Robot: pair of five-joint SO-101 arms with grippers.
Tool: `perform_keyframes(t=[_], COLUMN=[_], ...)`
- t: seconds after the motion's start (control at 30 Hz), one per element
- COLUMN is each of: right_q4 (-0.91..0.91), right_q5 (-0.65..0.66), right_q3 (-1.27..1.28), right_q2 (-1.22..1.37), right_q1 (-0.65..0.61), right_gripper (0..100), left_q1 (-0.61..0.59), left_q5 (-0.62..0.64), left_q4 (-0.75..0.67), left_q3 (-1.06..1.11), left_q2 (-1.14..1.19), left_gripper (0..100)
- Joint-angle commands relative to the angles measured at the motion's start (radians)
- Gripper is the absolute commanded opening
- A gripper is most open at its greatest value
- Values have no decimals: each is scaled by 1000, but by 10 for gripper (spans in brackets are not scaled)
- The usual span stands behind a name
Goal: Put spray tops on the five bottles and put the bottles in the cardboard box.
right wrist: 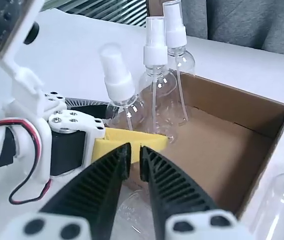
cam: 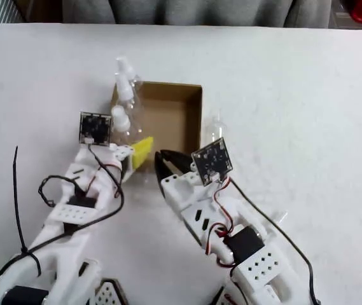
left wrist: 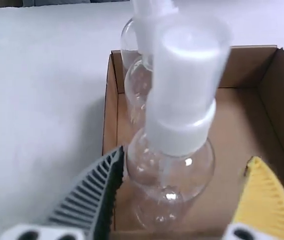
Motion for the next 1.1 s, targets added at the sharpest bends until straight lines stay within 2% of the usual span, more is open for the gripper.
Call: perform_keyframes(t=[0.0,0.37,0.77,1.0,1.07], right_q4=[2,4,4,4,4], right_q5=[12,12,12,12,12], right_q3=[-14,-12,-12,-2,0], right_q2=[-19,-19,-19,-19,-19], right_q1=[7,7,8,10,10], right_gripper=[15,15,15,15,15], left_q1=[-10,-16,-7,-15,-15], left_q5=[-6,-6,-14,-15,-52], left_q4=[11,29,502,707,746], left_q3=[-5,-3,-2,6,21], left_q2=[-7,-38,-432,-616,-676], left_gripper=[431,432,430,430,430])
